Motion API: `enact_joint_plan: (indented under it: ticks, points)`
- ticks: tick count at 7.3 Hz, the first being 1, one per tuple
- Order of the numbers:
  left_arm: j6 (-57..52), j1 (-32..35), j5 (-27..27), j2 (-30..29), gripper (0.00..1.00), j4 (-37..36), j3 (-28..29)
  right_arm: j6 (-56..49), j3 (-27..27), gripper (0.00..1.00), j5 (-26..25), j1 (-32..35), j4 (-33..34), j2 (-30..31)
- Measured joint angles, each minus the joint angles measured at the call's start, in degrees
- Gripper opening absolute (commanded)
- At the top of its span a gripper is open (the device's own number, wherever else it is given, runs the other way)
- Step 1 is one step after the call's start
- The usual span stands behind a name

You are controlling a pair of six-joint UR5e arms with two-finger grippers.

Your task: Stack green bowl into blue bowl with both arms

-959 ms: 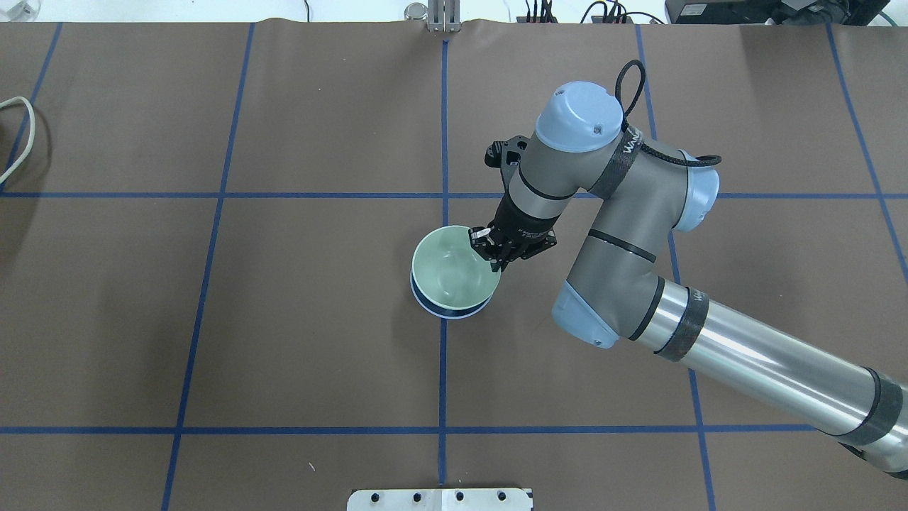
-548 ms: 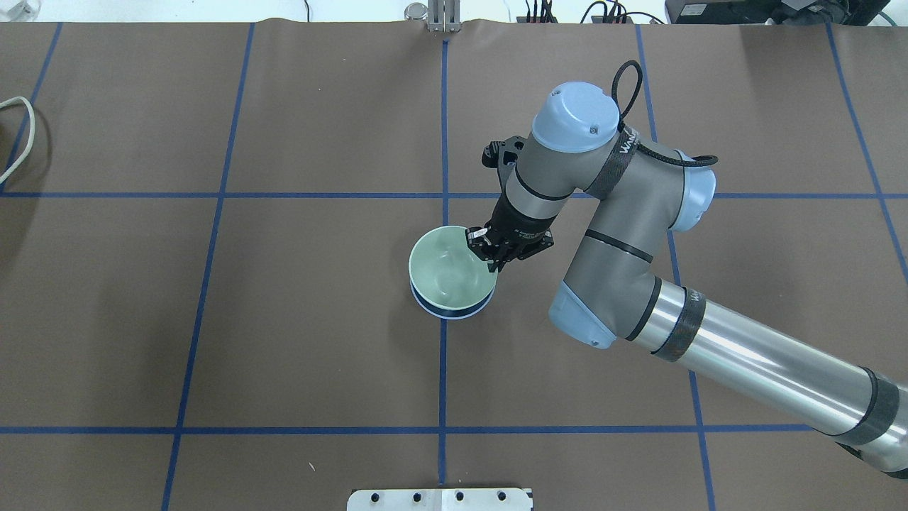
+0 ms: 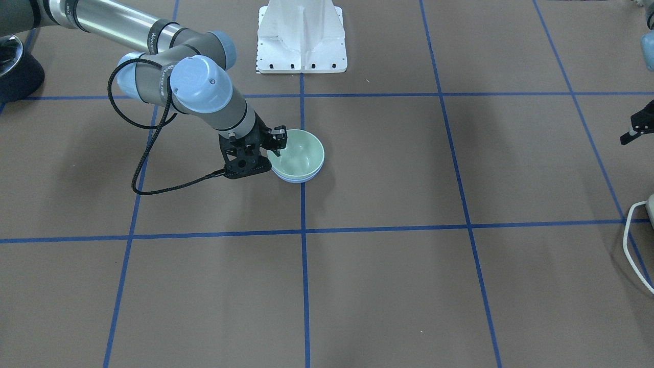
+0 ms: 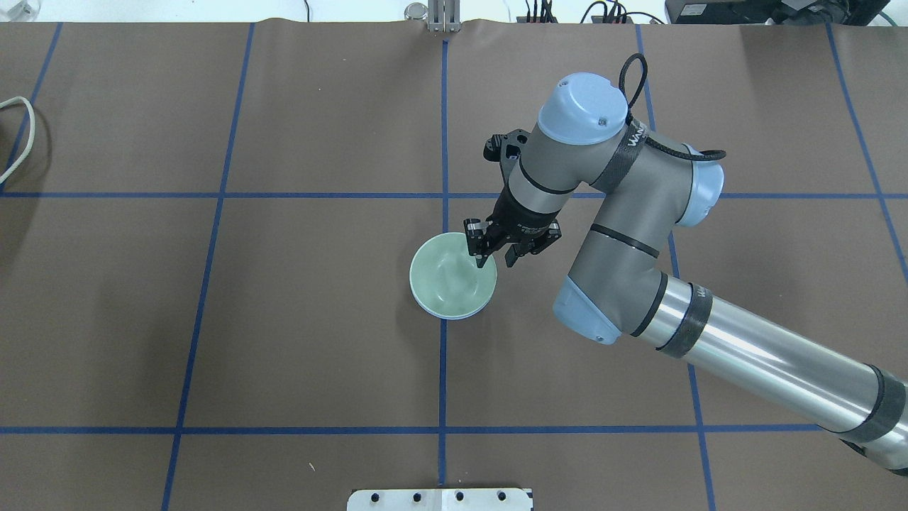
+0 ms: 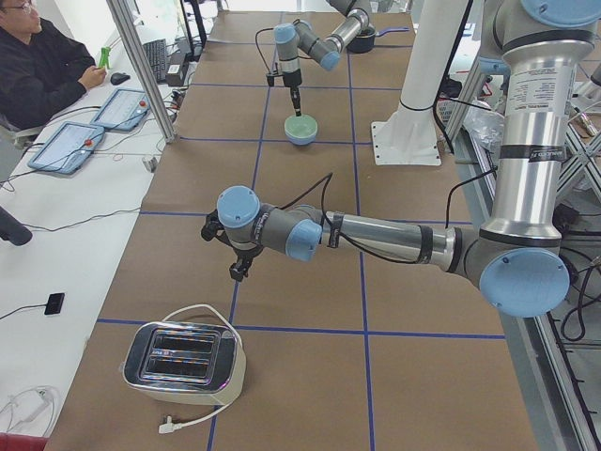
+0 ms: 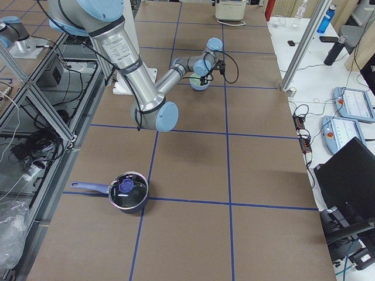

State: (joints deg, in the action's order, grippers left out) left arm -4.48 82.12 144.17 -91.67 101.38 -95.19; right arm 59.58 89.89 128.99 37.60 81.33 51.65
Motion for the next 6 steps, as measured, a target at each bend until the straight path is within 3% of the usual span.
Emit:
enact_joint_plan:
  ticks: [3, 6]
  points:
    - [-0.3, 1.9, 0.0, -0.3, 0.98, 0.0, 2.0, -4.9, -0.5, 1.00, 8.4, 11.1, 0.6, 2.5]
    - [-1.4, 5.1, -0.4, -1.8, 0.98, 0.0, 6.2, -25.6, -8.5, 1.00, 9.8, 27.3, 1.0, 8.1]
